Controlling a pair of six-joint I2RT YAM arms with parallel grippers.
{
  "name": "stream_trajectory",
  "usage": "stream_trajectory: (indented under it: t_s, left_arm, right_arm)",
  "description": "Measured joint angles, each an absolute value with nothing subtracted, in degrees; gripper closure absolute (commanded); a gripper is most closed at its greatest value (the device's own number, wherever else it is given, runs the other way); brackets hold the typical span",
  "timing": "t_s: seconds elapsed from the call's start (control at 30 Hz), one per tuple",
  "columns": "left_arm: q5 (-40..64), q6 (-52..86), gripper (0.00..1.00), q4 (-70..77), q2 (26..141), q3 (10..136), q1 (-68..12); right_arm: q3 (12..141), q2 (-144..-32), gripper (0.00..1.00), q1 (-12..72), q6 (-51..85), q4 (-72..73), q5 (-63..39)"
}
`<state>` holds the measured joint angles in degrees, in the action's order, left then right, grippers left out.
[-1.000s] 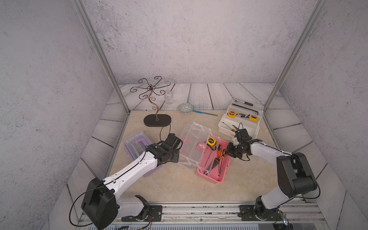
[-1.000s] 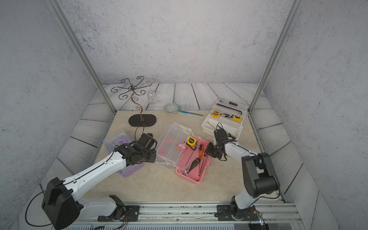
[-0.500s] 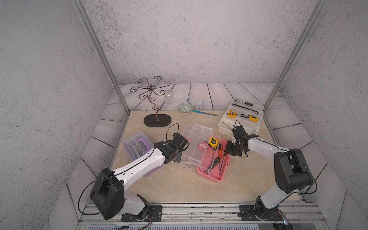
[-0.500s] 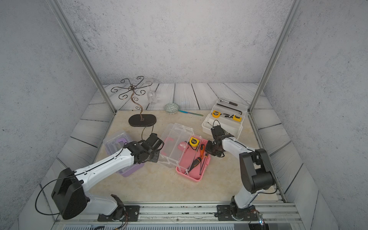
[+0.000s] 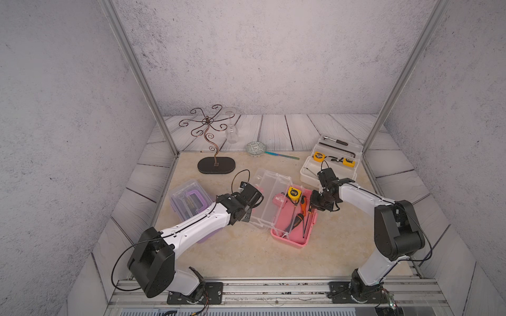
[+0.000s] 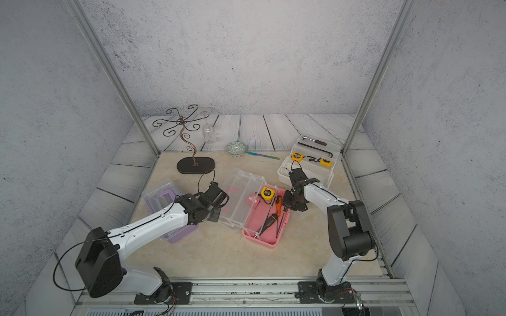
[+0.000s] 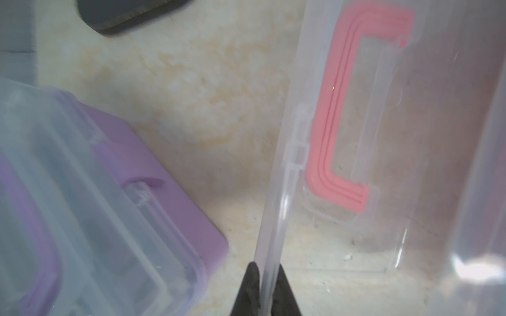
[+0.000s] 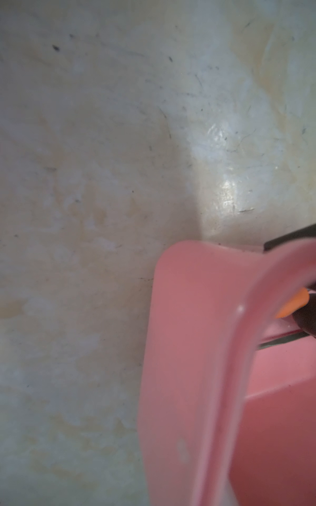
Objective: Close toolboxes
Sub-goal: Close the toolbox lid.
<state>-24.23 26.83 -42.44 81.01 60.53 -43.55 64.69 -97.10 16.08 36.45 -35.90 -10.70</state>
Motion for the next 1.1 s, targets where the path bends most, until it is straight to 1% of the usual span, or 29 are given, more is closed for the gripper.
stream_trajectory:
  t_s: [0.2, 0.43, 0.73, 0.83, 0.93, 1.1]
  left_arm:
    - [-30.39, 24.38, 1.00, -42.70, 79.24, 60.53, -45.52]
    - [-34.72, 23.05, 1.00, -43.57, 80.97, 61.60, -48.38]
    - [-45.23, 22.26, 1.00, -47.83, 85.43, 66.41, -53.91]
    - [-50.09, 22.31, 1.00, -48.82, 86.43, 66.87, -56.47]
    - [-54.08, 22.28, 1.00, -49.25, 86.96, 66.94, -58.35]
    - [-58.06, 21.52, 1.00, -49.04, 87.07, 66.94, -59.86]
  right_arm:
    - [66.24, -97.19, 0.87, 16.34, 36.40, -36.47, -12.45]
    - [66.24, -98.52, 0.83, 16.27, 36.86, -36.51, -14.70]
    - [66.28, -100.79, 0.81, 16.56, 38.54, -35.53, -17.12]
    - [66.28, -101.43, 0.78, 16.86, 39.18, -34.15, -18.35]
    - [66.65, -102.35, 0.72, 17.58, 39.42, -32.82, -20.03]
    - [67.22, -103.42, 0.67, 18.50, 39.88, -29.85, -22.90]
